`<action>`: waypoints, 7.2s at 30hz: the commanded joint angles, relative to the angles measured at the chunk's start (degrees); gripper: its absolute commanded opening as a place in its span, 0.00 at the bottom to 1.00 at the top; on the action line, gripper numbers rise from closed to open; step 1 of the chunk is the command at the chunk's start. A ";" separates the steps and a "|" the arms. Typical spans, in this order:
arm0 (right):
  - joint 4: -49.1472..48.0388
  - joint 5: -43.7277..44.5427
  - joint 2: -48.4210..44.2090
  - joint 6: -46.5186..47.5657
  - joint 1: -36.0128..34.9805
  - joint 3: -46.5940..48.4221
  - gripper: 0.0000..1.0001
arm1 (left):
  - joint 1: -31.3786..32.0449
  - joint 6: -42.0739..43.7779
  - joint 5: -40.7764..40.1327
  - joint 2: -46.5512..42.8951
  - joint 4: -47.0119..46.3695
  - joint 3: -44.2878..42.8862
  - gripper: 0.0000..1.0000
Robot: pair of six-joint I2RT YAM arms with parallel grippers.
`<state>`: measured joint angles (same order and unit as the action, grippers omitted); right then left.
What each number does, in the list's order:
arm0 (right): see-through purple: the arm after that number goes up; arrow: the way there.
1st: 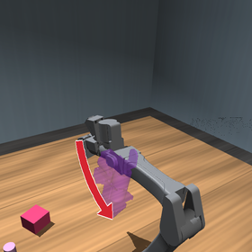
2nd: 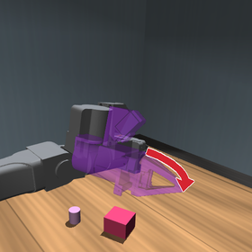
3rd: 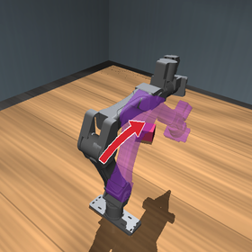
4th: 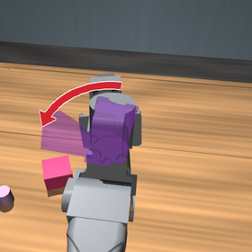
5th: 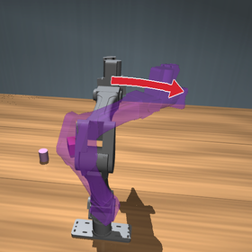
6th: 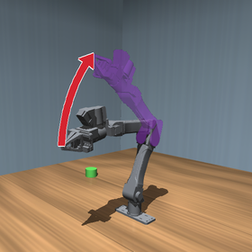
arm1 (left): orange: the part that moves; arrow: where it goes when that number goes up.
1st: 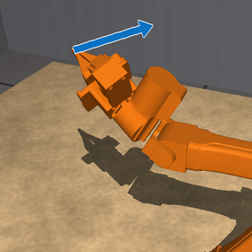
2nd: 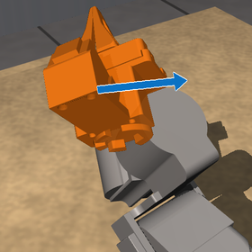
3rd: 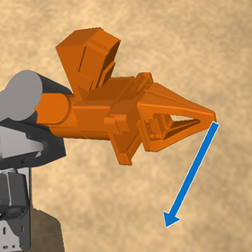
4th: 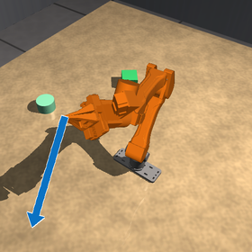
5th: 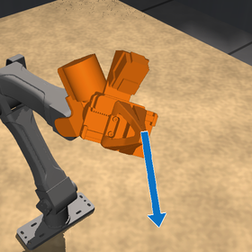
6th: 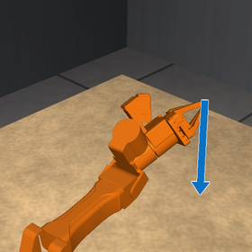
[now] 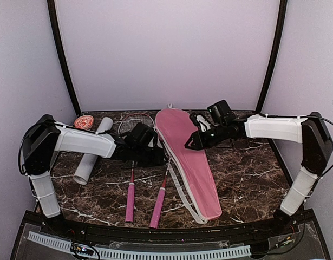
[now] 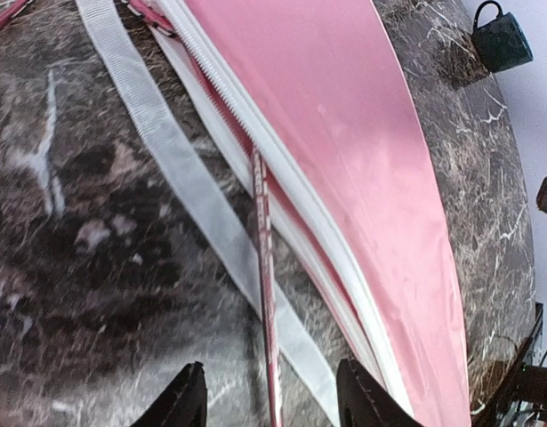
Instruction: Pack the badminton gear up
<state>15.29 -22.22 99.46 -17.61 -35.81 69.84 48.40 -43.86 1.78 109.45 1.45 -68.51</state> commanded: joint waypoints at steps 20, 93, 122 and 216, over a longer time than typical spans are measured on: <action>19.02 11.93 -4.26 -1.75 -18.95 -10.81 0.40 | 13.90 -8.25 1.83 -11.72 12.10 12.66 0.57; 14.41 18.31 -5.41 -9.65 -23.32 -8.95 0.00 | 16.90 -18.02 5.49 -13.64 -8.44 25.09 0.24; -1.03 -3.82 -6.80 -10.97 -23.10 -16.28 0.00 | 16.97 -15.04 5.51 -8.60 -25.43 20.00 0.00; 5.89 -11.85 -1.47 7.55 -15.77 -10.73 0.00 | 31.06 55.38 -10.15 -0.72 -60.27 32.74 0.16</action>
<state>23.24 -28.03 98.85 -8.93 -50.83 58.28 79.68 11.38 -6.24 108.66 -53.69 -33.85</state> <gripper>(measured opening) 0.006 0.157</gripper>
